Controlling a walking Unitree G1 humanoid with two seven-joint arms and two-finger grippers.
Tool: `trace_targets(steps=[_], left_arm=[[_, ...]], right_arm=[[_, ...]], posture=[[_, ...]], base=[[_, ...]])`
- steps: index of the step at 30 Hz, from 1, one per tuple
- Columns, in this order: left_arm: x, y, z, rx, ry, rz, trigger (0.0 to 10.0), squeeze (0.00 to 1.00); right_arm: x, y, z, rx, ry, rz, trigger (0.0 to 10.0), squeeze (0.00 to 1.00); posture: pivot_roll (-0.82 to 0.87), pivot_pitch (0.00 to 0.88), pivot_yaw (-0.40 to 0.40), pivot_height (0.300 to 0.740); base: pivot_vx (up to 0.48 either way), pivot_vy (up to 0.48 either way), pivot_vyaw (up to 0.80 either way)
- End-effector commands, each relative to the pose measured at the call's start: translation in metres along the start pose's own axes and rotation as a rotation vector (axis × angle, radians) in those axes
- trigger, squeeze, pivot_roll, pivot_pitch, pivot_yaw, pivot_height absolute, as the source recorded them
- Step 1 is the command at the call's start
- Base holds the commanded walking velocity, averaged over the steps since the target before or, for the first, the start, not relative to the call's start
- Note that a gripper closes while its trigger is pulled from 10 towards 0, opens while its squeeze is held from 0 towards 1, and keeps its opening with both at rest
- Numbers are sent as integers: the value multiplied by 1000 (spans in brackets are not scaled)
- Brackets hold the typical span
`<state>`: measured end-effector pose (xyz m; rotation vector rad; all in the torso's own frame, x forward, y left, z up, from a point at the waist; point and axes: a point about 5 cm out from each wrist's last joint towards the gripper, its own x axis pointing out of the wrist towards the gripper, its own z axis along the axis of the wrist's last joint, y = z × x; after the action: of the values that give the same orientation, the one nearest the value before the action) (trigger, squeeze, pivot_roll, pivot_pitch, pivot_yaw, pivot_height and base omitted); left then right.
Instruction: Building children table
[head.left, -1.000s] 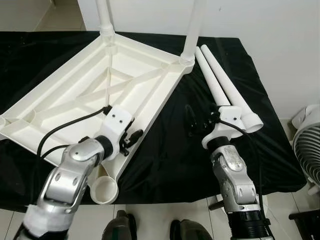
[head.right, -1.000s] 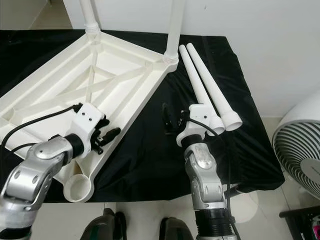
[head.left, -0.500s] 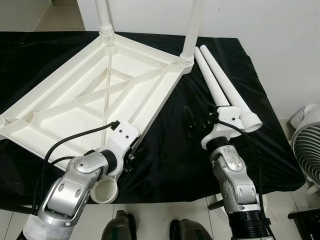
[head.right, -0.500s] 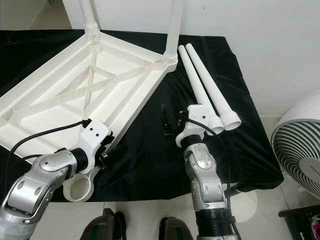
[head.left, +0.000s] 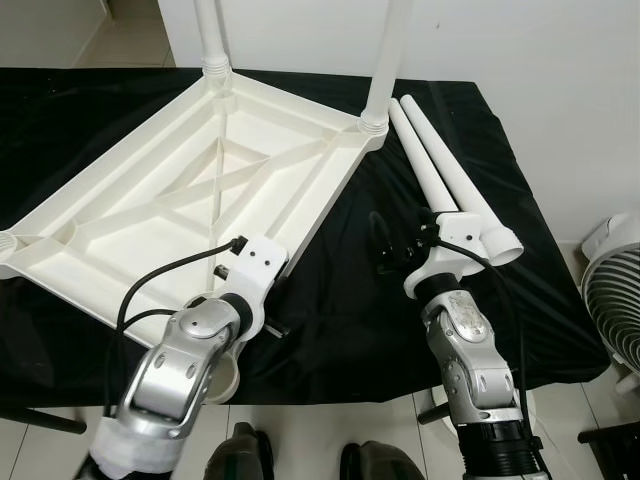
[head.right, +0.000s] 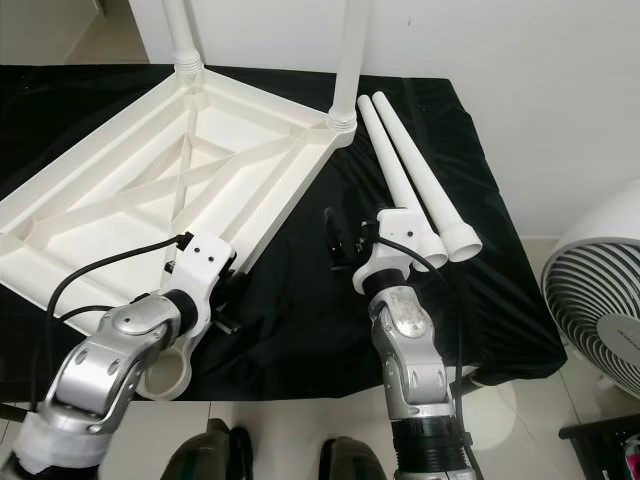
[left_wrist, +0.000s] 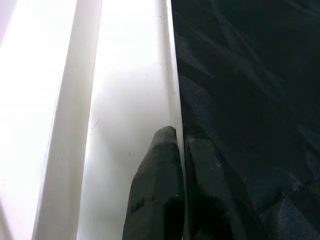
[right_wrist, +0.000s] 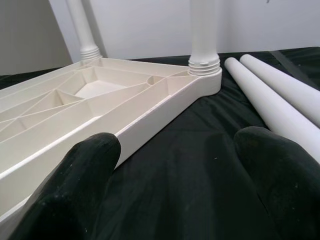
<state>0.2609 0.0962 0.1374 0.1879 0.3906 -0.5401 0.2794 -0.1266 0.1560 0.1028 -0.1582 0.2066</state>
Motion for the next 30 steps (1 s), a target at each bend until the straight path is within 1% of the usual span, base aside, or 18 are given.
trace_targets(steps=[1,3,7,9,14,16,18,20,21,23,24,25,27,28,29,30], left_arm=[[6,6,-9,-22,49,179,0,0],[10,5,-6,-45,37,207,0,0],[12,6,-5,-56,31,233,0,0],[15,8,-6,-63,35,270,0,0],[15,6,-8,-75,48,278,0,0],[13,10,-14,-85,80,326,0,0],[12,12,-15,-87,88,340,0,0],[7,23,-26,-126,130,434,0,0],[7,23,-26,-126,130,434,0,0],[3,31,-33,-156,155,499,0,0],[4,32,-31,-159,134,492,0,0],[5,31,-29,-158,118,479,2000,0],[5,31,-29,-158,118,479,2000,0],[9,22,-22,-131,76,393,10000,0],[11,14,-18,-109,61,332,10000,314],[11,14,-18,-109,61,332,10000,314]], right_arm=[[0,-1,1,13,-1,-9,10000,0],[1,1,2,17,-2,-10,10000,0],[1,1,2,19,-3,-9,10000,0],[2,2,3,24,-8,-11,10000,0],[2,1,4,23,-9,-15,10000,0],[2,0,4,20,-9,-18,10000,0],[2,0,4,19,-10,-19,10000,0],[2,1,4,23,-10,-23,10000,0],[2,1,4,23,-10,-23,10000,0],[2,1,4,26,-11,-25,10000,0],[2,2,3,27,-10,-24,10000,0],[2,2,3,27,-9,-24,10000,0],[2,2,3,27,-9,-24,10000,0],[2,3,3,28,-8,-18,10000,0],[2,3,3,26,-7,-15,10000,0],[2,3,3,26,-7,-15,10000,0]], posture=[[-54,86,-7,740],[-54,86,-8,740],[-54,88,-8,740],[-60,93,-9,740],[-59,95,-8,740],[-60,96,-4,740],[-60,96,-4,740],[-60,97,0,740],[-60,97,0,740],[-60,97,0,740],[-54,98,-1,740],[-54,98,-1,740],[-54,98,-1,740],[-52,100,-3,740],[-51,102,-4,740],[-51,102,-4,740]], base=[[0,0,0],[0,0,0],[0,0,0],[0,0,0],[0,0,0],[0,0,0],[0,0,0],[0,0,0],[0,0,0],[0,0,0],[0,0,0],[0,0,0],[0,0,0],[0,0,0],[0,0,0],[0,0,0]])
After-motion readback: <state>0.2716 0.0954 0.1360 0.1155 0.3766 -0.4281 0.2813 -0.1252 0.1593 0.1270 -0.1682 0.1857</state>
